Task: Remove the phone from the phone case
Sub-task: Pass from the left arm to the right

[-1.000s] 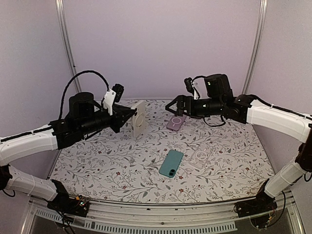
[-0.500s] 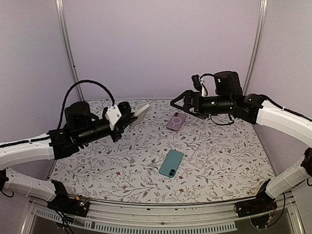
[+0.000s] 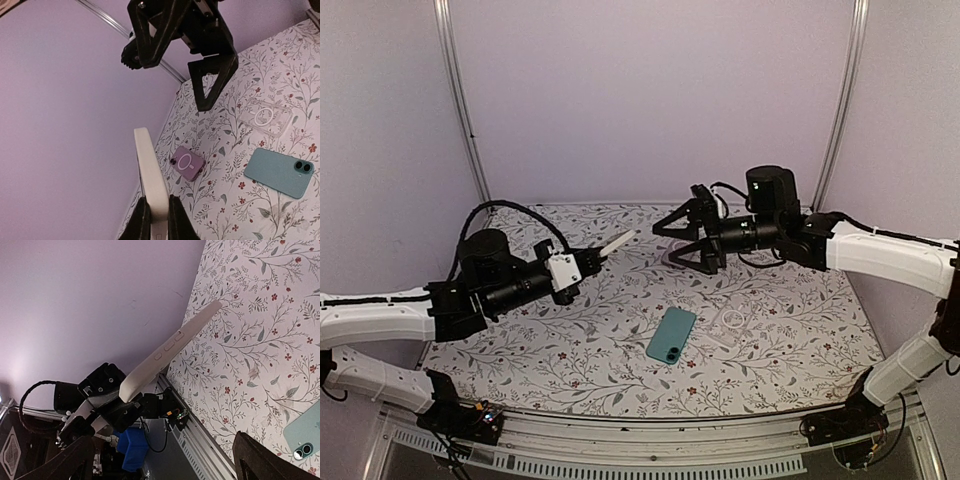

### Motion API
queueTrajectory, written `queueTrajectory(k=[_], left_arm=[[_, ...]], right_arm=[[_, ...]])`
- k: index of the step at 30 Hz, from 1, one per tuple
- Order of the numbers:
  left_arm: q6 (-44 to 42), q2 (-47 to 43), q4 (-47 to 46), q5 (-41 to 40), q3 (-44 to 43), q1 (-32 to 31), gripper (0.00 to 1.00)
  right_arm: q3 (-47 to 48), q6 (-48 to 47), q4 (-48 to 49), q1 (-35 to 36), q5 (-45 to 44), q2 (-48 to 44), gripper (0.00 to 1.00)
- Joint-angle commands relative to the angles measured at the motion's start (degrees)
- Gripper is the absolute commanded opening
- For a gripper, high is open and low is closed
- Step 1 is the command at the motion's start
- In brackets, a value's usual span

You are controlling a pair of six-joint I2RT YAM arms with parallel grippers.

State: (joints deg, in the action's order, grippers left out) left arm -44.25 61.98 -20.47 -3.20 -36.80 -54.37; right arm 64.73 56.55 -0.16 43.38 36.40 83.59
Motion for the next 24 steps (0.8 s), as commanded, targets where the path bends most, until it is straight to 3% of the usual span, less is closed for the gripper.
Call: queueTrajectory(k=[1,10,24], left_arm=[[-5.4,-1.0,-5.4,0.1,0.1,-2.2,0.00],[-14.4,1.4,-4.1,-3.7,0.0,-7.9,0.00],[-20.2,5.9,-5.6,-8.8,-0.3,-10.2,0.00]], right_arm=[[1.6,7.5,6.6,1.9,5.7,3.7,0.99],[3.6,11.3,8.2,4.3,5.7,8.4,0.92],[1.3,13.9,10.3,5.5,5.3,7.2,0.52]])
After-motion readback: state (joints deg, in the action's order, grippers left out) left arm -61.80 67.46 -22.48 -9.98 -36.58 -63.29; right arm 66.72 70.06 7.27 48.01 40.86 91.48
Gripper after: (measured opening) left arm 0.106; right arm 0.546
